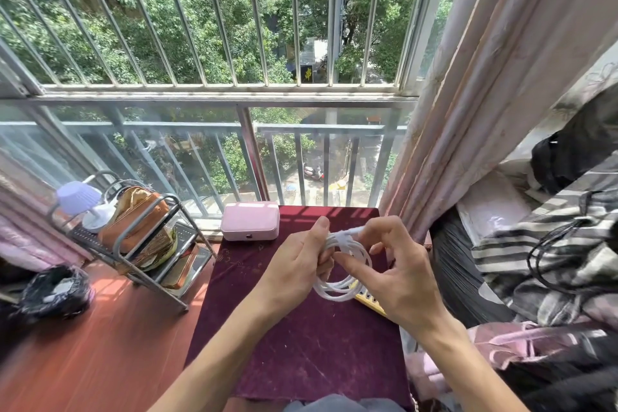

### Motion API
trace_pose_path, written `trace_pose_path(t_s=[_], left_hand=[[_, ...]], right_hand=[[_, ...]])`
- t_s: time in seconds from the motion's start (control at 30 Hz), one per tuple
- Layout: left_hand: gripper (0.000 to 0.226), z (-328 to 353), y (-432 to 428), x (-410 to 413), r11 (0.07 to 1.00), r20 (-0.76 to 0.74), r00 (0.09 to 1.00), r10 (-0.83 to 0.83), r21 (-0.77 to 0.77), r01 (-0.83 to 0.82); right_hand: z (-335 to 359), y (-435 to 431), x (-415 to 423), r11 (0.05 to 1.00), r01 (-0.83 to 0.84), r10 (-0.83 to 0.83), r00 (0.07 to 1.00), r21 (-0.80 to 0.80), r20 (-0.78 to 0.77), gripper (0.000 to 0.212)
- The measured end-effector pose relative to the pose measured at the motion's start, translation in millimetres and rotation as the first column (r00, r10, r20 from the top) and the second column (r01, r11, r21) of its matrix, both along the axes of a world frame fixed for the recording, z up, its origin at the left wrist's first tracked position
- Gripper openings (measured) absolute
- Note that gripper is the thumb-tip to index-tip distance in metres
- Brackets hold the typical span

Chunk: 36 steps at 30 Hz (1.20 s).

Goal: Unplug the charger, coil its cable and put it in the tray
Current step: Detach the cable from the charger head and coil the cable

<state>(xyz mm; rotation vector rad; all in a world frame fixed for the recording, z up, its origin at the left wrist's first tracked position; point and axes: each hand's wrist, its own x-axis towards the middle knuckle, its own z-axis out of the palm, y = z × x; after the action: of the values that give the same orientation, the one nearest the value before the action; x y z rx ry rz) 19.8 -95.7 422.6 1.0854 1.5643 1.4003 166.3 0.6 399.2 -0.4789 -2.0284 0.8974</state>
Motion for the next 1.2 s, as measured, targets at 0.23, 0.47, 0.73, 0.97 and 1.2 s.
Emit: trace_pose_path(t_s=[0.23, 0.47, 0.73, 0.97, 1.2], left_hand=[[0.07, -11, -3, 1, 0.999, -0.248, 0.968, 0.037, 0.031, -0.031], [0.055, -16, -6, 10, 0.995, -0.133, 0.991, 0.0, 0.096, 0.013], [0.057, -18, -11, 9, 0.986, -0.002, 1.0, -0.027, 0.165, 0.027], [0.061, -14, -12, 4, 0.993, -0.093, 0.995, 0.019, 0.116, -0.008], [0.068, -19, -13, 10, 0.998, -0.136, 0.99, -0.034, 0.046, 0.041]], right_hand=[[-3, 2, 1, 0.993, -0.078, 0.086, 0.991, -0.085, 0.099, 0.039], [3, 2, 1, 0.979, -0.116, 0.154, 0.959, -0.166, 0.236, 0.036], [9, 6, 5, 0.852, -0.188, 0.318, 0.927, -0.489, 0.198, 0.03], [34, 14, 11, 0.654, -0.294, 0.475, 0.876, -0.696, 0.076, 0.044], [27, 5, -5, 0.604, -0.158, 0.229, 0.973, -0.781, -0.02, 0.018]])
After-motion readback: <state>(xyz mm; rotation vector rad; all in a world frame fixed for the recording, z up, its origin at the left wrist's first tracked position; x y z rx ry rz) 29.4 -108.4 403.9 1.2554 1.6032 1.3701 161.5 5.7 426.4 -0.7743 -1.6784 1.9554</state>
